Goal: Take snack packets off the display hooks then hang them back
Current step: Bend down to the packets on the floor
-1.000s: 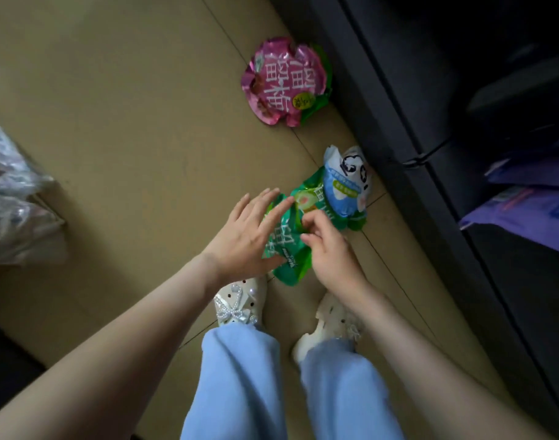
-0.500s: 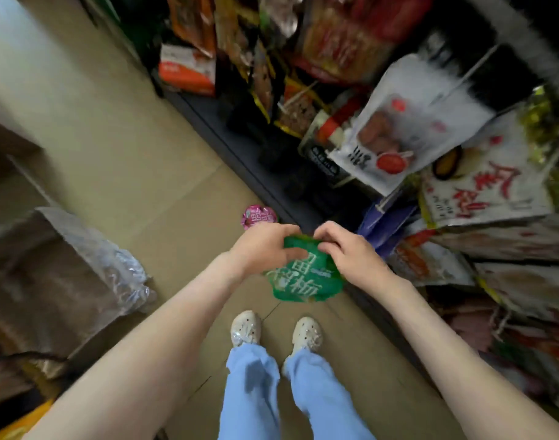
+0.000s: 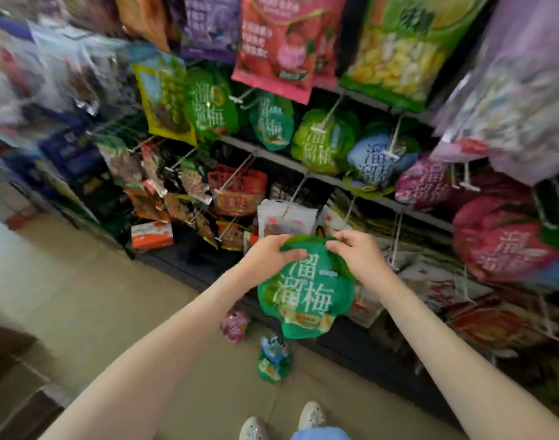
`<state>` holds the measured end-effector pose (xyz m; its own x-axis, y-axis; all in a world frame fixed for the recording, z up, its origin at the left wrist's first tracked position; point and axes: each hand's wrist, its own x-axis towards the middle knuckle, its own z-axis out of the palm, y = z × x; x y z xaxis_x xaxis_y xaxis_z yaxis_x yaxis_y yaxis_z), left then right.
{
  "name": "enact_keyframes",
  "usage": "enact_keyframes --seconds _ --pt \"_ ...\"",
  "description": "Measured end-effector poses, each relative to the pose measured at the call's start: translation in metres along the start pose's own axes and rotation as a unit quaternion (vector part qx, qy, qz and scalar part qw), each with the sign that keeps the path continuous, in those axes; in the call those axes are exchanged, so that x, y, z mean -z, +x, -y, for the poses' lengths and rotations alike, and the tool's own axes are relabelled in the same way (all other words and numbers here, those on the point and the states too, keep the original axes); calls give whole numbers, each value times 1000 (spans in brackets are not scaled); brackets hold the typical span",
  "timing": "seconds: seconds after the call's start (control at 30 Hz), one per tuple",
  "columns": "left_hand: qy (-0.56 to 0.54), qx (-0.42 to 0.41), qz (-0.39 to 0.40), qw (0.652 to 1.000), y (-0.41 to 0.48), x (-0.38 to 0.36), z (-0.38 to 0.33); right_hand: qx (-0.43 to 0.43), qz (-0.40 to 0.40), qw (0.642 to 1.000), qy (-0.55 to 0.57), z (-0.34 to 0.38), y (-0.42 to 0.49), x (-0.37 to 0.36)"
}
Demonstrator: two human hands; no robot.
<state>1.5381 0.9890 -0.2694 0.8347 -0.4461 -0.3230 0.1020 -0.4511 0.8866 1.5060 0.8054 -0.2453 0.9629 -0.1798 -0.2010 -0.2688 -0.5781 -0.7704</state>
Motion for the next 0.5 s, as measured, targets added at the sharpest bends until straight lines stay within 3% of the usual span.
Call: enact_keyframes --seconds 0.17,0.5 --pt "-44 -18 28 998 10 -14 -55 -7 -2 988 154 5 -13 54" --pt "-31 -48 40 998 38 -42 -111 28 -28 971 236 -13 -13 110"
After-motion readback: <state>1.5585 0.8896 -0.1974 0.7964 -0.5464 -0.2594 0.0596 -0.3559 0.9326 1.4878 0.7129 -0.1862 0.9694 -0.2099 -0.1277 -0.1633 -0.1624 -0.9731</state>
